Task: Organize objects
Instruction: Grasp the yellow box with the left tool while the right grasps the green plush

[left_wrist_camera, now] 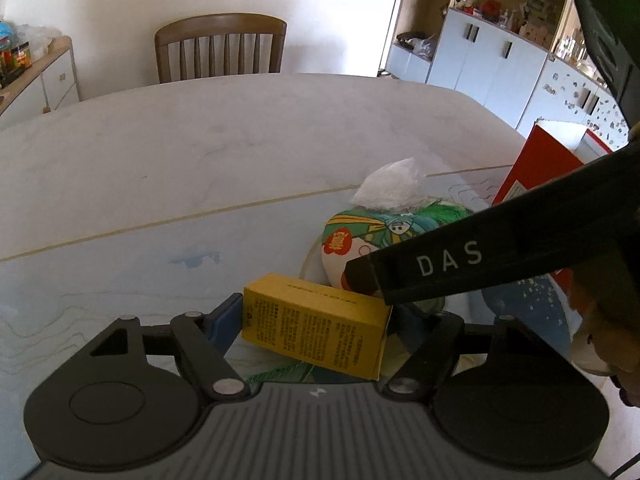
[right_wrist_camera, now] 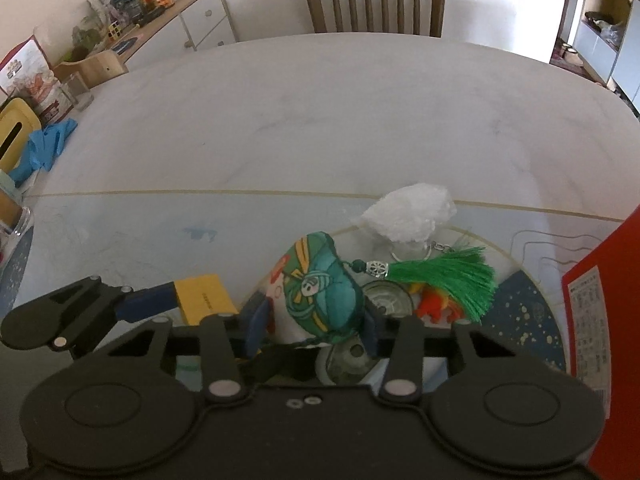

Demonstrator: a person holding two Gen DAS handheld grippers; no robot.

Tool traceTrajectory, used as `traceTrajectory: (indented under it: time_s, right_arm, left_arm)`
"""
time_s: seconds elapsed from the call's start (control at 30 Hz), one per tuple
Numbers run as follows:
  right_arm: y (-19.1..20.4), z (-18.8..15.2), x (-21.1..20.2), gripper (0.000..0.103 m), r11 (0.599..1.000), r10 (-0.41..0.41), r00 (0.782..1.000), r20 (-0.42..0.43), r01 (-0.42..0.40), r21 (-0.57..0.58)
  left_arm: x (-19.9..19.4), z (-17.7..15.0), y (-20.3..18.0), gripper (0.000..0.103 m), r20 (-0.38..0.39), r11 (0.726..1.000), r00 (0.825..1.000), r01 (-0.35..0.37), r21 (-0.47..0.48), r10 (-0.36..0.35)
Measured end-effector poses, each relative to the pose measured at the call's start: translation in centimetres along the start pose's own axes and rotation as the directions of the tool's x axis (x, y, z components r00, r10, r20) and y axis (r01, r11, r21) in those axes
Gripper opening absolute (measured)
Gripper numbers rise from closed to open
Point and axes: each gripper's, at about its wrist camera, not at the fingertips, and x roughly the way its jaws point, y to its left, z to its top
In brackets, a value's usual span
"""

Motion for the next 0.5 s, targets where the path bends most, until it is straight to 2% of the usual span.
traceTrajectory:
  time_s: [0.13, 0.5]
  right_arm:
    - [-0.4, 0.0, -0.7, 0.036, 0.999, 0.025, 1.000, 0.005, -0.025, 0.021]
    - [-1.2, -0.7, -5.4, 0.033, 0.996, 0.069, 0.994, 0.083, -0.073, 0.048]
  left_arm:
    - [-0.6, 0.1, 0.0, 0.077, -0.010, 1.000, 1.000, 0.000, -0.008, 0.000]
    - [-4.8, 1.1, -1.0, 0.077, -0.019, 1.000, 1.000, -0.003, 0.004, 0.003]
